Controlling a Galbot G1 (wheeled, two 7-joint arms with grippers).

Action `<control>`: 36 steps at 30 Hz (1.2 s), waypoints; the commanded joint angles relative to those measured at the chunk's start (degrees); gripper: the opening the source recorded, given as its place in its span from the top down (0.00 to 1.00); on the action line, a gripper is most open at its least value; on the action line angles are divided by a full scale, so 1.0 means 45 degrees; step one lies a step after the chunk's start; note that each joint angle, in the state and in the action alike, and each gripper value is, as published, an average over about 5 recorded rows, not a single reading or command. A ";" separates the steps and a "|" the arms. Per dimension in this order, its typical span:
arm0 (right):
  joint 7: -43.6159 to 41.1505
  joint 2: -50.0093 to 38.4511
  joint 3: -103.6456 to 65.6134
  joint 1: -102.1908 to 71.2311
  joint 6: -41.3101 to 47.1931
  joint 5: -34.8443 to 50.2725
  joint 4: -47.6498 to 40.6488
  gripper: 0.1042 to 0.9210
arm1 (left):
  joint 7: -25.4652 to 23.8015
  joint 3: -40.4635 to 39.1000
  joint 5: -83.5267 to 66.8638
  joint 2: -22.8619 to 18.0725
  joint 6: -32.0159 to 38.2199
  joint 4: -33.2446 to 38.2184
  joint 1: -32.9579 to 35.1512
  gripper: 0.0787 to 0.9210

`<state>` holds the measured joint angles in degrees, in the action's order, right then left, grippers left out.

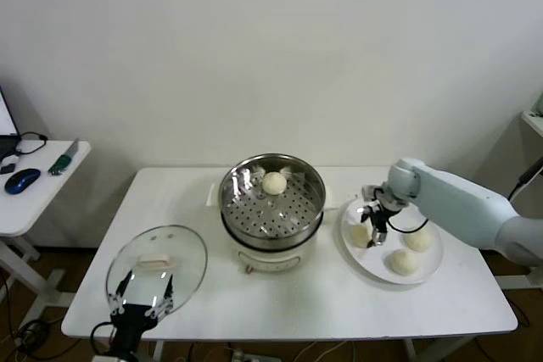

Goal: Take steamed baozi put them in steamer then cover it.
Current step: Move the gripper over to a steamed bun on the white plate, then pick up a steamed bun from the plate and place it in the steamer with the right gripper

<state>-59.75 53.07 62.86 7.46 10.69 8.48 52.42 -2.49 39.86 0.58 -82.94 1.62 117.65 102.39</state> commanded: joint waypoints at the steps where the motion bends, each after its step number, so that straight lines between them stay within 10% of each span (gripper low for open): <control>1: -0.0173 0.0181 -0.0100 -0.0102 -0.0093 0.0032 -0.0233 0.24 | 0.0007 -0.0006 0.0016 -0.0003 -0.0007 0.0004 0.0018 0.12; 19: -0.0430 -0.0602 0.4831 0.7137 -0.0024 0.5067 0.0987 0.30 | -0.0026 -0.0353 0.0192 -0.0122 -0.0007 0.0334 0.0300 0.12; 36: 0.0223 0.4235 0.6255 0.9388 0.1190 0.9755 0.1202 0.30 | -0.0129 -0.0650 0.0285 0.0027 0.0172 0.0718 0.0608 0.12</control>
<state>-60.99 58.49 87.24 43.23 12.82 39.54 57.55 -3.07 37.04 1.97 -83.03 1.79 120.41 104.49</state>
